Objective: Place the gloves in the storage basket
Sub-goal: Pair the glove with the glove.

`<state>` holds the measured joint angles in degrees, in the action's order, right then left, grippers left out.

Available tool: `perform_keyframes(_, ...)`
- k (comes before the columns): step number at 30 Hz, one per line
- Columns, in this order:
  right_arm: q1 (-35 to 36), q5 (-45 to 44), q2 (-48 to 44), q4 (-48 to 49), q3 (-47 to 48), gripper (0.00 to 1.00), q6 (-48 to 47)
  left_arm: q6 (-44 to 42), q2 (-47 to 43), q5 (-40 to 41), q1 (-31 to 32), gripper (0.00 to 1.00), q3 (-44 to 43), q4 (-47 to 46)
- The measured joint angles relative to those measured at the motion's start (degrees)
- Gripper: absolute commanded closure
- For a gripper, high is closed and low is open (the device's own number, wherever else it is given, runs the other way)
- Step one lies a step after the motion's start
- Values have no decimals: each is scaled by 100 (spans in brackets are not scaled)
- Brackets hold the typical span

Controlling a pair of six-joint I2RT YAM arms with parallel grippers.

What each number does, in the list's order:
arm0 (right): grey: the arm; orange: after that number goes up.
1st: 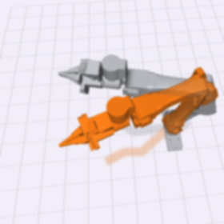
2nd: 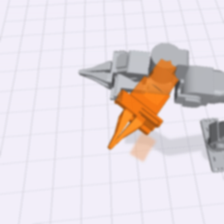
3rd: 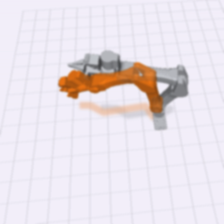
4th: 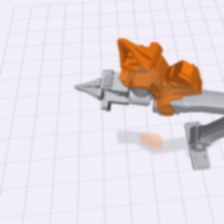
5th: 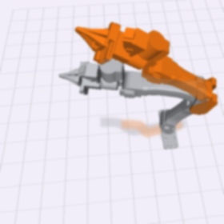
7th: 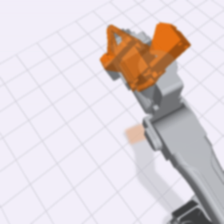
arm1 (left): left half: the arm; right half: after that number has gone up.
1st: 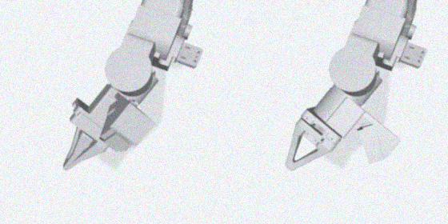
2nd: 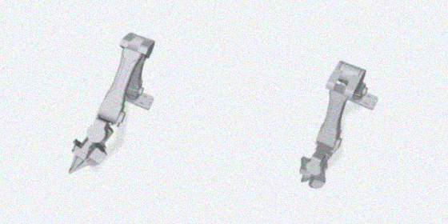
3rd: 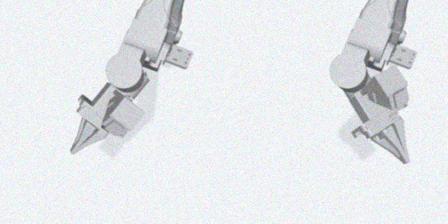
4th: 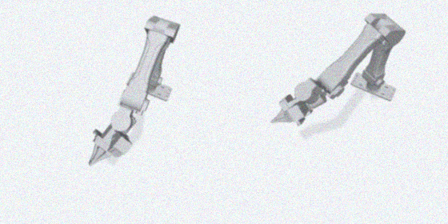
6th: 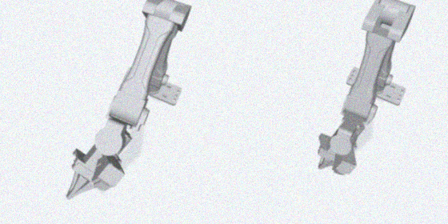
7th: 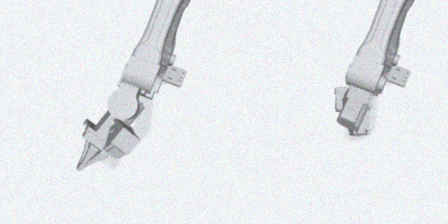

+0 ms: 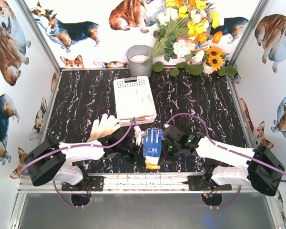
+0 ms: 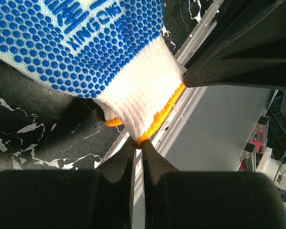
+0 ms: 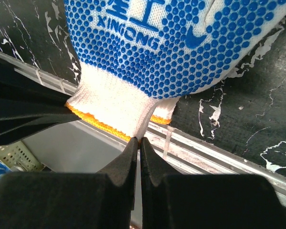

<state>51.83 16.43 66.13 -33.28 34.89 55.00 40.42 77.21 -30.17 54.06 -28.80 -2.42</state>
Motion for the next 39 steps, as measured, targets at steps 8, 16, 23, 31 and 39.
perform_keyframes(8,28,-22,15,9,-48,100,52,50,162,-4,15,100,0,-96)
perform_keyframes(16,33,-20,17,61,-192,100,127,94,514,-4,35,100,-11,-142)
perform_keyframes(23,61,-44,26,177,-334,100,219,94,568,-4,37,99,-24,-243)
perform_keyframes(31,63,-125,98,136,-393,64,219,72,682,52,42,60,-96,-181)
perform_keyframes(39,2,-638,-396,-627,15,51,17,-520,48,791,35,29,-599,1169)
